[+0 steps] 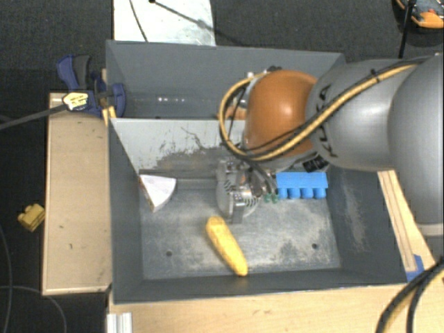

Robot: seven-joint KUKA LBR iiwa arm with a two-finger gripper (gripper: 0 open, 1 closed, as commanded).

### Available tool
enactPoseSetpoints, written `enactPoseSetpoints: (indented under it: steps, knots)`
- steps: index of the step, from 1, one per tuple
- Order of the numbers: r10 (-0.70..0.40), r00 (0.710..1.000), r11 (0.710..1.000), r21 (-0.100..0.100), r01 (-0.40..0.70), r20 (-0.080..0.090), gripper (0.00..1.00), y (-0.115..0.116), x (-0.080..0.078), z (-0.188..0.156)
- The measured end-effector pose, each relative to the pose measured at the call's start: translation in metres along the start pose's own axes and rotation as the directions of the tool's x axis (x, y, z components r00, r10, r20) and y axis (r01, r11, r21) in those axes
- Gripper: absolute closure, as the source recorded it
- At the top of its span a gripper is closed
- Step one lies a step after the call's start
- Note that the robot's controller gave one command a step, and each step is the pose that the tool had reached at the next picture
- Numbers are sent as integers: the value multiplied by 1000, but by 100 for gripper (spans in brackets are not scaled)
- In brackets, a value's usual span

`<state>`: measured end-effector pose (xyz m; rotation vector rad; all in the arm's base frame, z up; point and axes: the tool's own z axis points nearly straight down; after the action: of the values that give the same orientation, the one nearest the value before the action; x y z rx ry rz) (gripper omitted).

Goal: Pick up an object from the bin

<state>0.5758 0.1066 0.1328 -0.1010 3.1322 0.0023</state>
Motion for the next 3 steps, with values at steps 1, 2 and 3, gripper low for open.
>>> enactPoseSetpoints:
  steps: [1,2,3]
  knots:
    - [85,996,996,-3,-85,2,0,5,8,27]
    - [-93,995,996,-5,93,22,100,11,59,46]
    - [-90,996,996,-1,90,-2,0,8,66,53]
